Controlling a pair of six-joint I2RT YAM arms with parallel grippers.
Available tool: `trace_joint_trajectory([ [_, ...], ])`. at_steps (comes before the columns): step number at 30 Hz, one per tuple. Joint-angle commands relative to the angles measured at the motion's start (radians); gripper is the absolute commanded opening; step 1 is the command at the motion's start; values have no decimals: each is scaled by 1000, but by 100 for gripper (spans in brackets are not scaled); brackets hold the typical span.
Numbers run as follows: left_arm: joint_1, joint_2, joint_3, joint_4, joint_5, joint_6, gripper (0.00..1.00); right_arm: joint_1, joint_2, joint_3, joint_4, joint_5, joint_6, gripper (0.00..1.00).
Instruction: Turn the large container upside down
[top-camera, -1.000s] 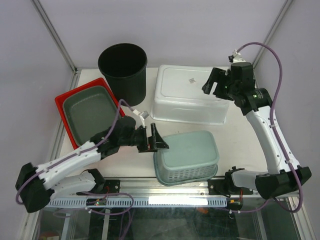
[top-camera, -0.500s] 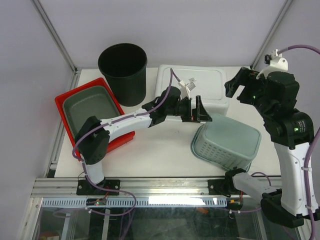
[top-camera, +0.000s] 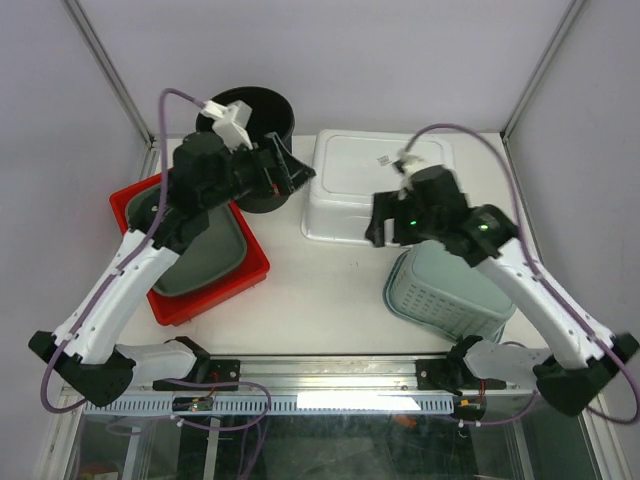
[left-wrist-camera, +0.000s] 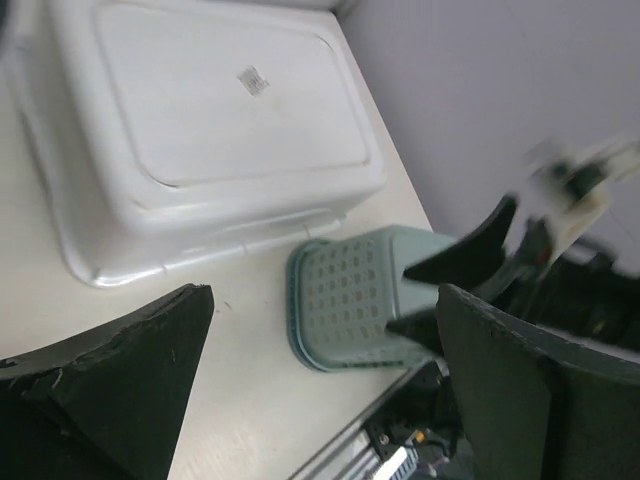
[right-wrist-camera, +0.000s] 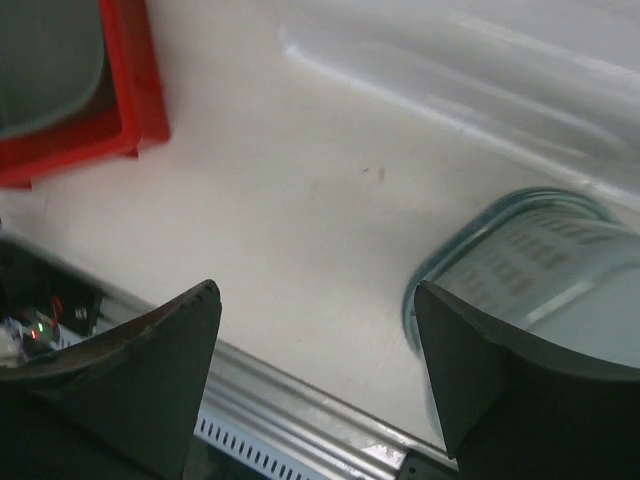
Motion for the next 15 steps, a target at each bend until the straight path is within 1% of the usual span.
trace_joint_trajectory([
  [1, 55, -24, 114, -222, -195, 94, 99, 268, 127, -20, 46, 150, 139, 82],
  [4, 83, -40, 141, -250, -244, 94, 99, 281, 165, -104, 85, 163, 183, 82],
  [7, 103, -45, 154, -255, -230, 91, 99, 257, 180, -199, 64, 251, 218, 84],
  [9, 107, -40, 161, -262, -226, 88, 99, 207, 180, -234, 18, 304, 235, 85],
  [12, 109, -45, 154, -266, -215, 84, 99, 91, 131, -281, -39, 339, 261, 85],
  [14, 109, -54, 142, -265, -214, 83, 99, 72, 75, -286, -57, 344, 263, 84],
  [15, 109, -60, 135, -263, -215, 82, 99, 73, 56, -276, -58, 320, 256, 84],
])
